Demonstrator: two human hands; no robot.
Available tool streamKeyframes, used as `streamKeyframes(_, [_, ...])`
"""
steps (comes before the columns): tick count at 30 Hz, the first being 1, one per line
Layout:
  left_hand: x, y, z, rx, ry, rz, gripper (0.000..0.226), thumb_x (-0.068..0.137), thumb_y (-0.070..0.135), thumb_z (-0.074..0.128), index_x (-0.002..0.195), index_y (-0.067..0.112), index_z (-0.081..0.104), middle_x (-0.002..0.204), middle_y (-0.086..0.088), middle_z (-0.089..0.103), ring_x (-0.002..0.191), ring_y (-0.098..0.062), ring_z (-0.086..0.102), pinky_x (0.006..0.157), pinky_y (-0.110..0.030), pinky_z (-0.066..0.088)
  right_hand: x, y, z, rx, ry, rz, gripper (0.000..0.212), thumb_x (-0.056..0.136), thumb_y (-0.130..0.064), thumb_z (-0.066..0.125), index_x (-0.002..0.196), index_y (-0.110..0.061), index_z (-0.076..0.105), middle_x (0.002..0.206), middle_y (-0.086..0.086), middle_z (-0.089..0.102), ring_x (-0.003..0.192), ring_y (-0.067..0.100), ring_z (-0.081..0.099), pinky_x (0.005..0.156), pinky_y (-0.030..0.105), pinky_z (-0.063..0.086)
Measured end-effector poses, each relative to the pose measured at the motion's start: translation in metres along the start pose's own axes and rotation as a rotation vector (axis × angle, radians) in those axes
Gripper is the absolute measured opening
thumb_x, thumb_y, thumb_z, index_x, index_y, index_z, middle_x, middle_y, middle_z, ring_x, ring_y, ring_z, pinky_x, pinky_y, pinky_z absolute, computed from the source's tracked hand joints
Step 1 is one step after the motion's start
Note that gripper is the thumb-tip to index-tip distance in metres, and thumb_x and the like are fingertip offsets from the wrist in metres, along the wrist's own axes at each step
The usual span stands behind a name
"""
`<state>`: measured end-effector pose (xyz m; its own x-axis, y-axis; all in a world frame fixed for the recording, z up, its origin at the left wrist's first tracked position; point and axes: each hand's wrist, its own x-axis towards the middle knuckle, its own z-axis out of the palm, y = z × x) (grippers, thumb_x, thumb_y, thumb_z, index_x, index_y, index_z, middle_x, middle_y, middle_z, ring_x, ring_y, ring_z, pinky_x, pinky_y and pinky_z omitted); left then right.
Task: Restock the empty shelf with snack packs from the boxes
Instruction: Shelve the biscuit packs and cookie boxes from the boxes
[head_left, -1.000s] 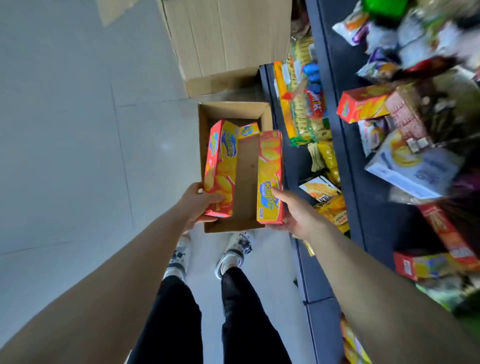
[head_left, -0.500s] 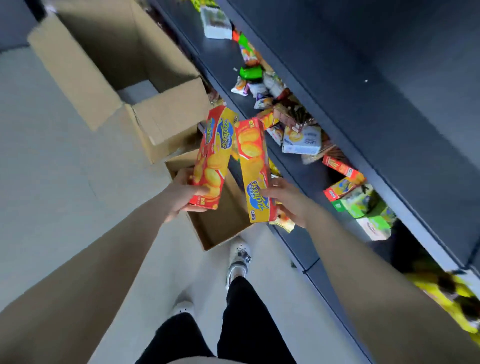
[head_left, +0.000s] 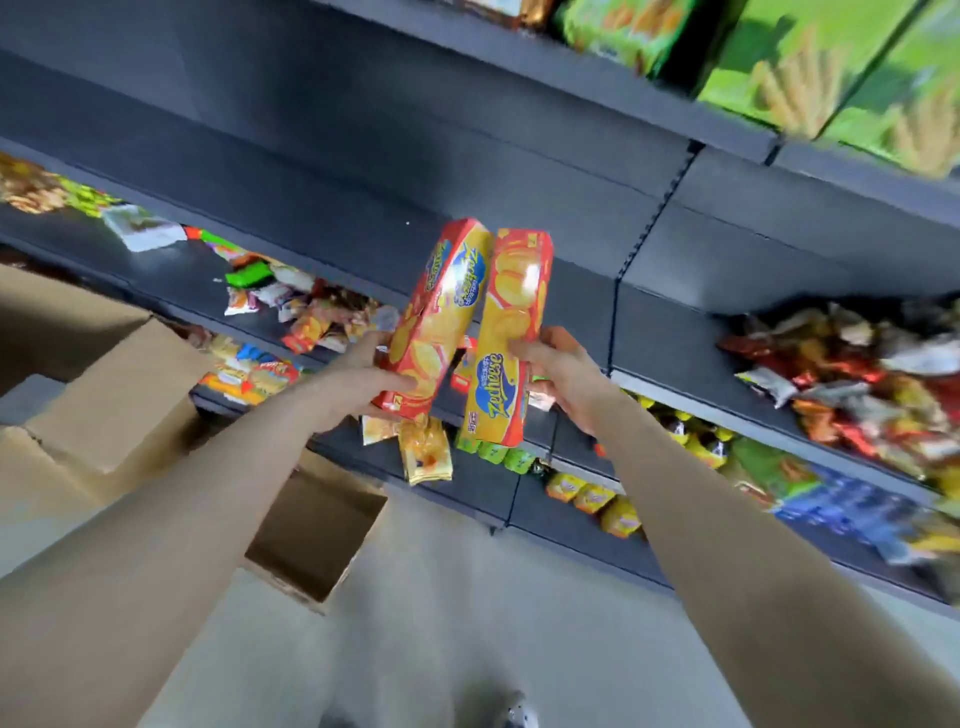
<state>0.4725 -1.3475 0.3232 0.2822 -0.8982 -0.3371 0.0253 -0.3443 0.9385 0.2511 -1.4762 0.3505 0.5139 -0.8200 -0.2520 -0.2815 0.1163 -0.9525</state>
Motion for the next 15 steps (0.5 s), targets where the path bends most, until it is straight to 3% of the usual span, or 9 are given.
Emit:
streamKeyframes(3, [0.005,0.038,0.058,0.155,-0.085,0.108,0.057,0.086,-0.001,0.070,0.131,0.023,0.044,0.117,0.002,0.062,0.087,-0.003,0.059,0.066,-0.013,0.053,-0.032,-0.012,-0.060,0.090,0.204,-0.067,0.073,0.060,-0.024,0.075,0.125,-0.009,0.046,0.106,0.003,0.065,0.079,0.015,0.065,0.074,0.033,0.053])
streamKeyframes(4, [0.007,0.049,0.079,0.183,-0.132,0.126,0.057,0.086,0.000,0.070,0.133,0.020,0.045,0.121,-0.001,0.062,0.089,-0.006,0.061,0.062,-0.013,0.054,-0.043,-0.017,-0.081,0.108,0.276,-0.084,0.072,0.060,-0.024,0.074,0.125,-0.009,0.047,0.106,0.004,0.064,0.079,0.016,0.064,0.071,0.032,0.053])
streamKeyframes(7, [0.006,0.087,0.146,0.219,-0.284,0.144,0.058,0.089,0.006,0.070,0.138,0.018,0.041,0.126,-0.003,0.060,0.098,-0.021,0.066,0.069,-0.033,0.060,-0.083,-0.027,-0.153,0.125,0.479,-0.146,0.060,0.067,-0.036,0.078,0.116,-0.011,0.053,0.099,0.003,0.066,0.078,0.017,0.063,0.069,0.033,0.052])
streamKeyframes(10, [0.000,0.125,0.222,0.225,-0.344,0.220,0.051,0.092,0.011,0.066,0.135,0.019,0.042,0.122,-0.002,0.060,0.091,-0.017,0.066,0.060,-0.027,0.060,-0.134,-0.028,-0.235,0.107,0.659,-0.176,0.048,0.076,-0.037,0.081,0.108,-0.011,0.056,0.092,0.003,0.066,0.072,0.014,0.062,0.062,0.029,0.053])
streamKeyframes(12, [0.000,0.149,0.277,0.235,-0.378,0.274,0.049,0.092,0.014,0.066,0.136,0.017,0.044,0.124,-0.007,0.063,0.094,-0.024,0.069,0.067,-0.037,0.062,-0.172,-0.023,-0.295,0.120,0.767,-0.204,0.045,0.081,-0.029,0.080,0.114,-0.012,0.053,0.099,0.008,0.068,0.074,0.016,0.064,0.061,0.031,0.057])
streamKeyframes(15, [-0.009,0.182,0.363,0.275,-0.441,0.350,0.045,0.094,0.023,0.066,0.134,0.017,0.046,0.120,-0.009,0.066,0.101,-0.030,0.069,0.084,-0.050,0.058,-0.235,-0.017,-0.385,0.018,0.861,-0.259,0.074,0.079,-0.019,0.081,0.139,-0.025,0.037,0.112,0.005,0.069,0.087,0.018,0.071,0.064,0.036,0.058])
